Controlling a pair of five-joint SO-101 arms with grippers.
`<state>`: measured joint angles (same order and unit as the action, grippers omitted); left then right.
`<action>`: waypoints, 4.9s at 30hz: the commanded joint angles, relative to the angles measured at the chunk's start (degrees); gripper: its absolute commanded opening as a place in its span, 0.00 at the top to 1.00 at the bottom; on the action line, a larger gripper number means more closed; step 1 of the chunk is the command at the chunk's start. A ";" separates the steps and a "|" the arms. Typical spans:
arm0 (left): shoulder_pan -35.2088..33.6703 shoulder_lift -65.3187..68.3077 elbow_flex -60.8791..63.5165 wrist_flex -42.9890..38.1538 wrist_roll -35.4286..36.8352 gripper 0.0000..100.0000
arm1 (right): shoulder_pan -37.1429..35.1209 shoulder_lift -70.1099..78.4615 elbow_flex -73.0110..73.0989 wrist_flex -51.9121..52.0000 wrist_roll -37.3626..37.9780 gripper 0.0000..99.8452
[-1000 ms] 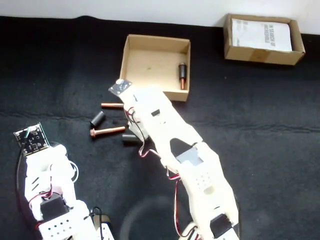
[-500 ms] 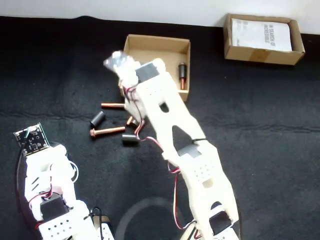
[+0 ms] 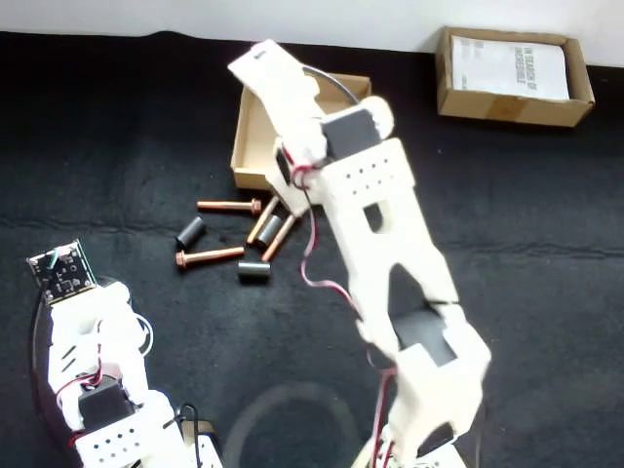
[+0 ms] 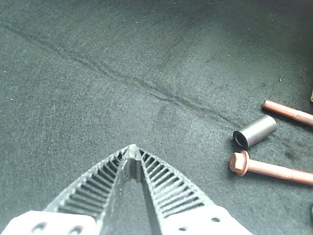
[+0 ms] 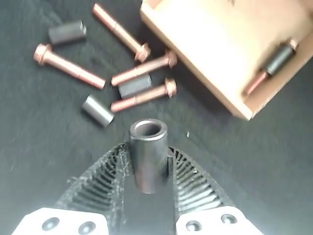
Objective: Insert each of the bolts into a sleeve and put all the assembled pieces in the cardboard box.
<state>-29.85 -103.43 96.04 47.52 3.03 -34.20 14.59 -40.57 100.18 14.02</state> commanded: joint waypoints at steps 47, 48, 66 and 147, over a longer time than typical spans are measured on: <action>23.16 0.04 -6.02 21.63 -13.63 0.99 | 64.92 -118.20 125.05 -47.16 -1.76 0.99; 24.57 0.04 -6.64 23.56 -13.71 0.99 | 66.86 -118.37 126.02 -49.54 -4.48 0.99; 34.59 11.47 -14.20 23.47 -13.63 0.99 | 71.25 -119.60 144.31 -84.18 -20.84 0.99; 45.05 152.48 -138.42 40.79 -14.42 0.87 | 76.88 -119.60 144.22 -81.10 -20.40 0.99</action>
<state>16.04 48.48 -40.40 89.19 -11.03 42.73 -103.82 94.99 18.95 -5.85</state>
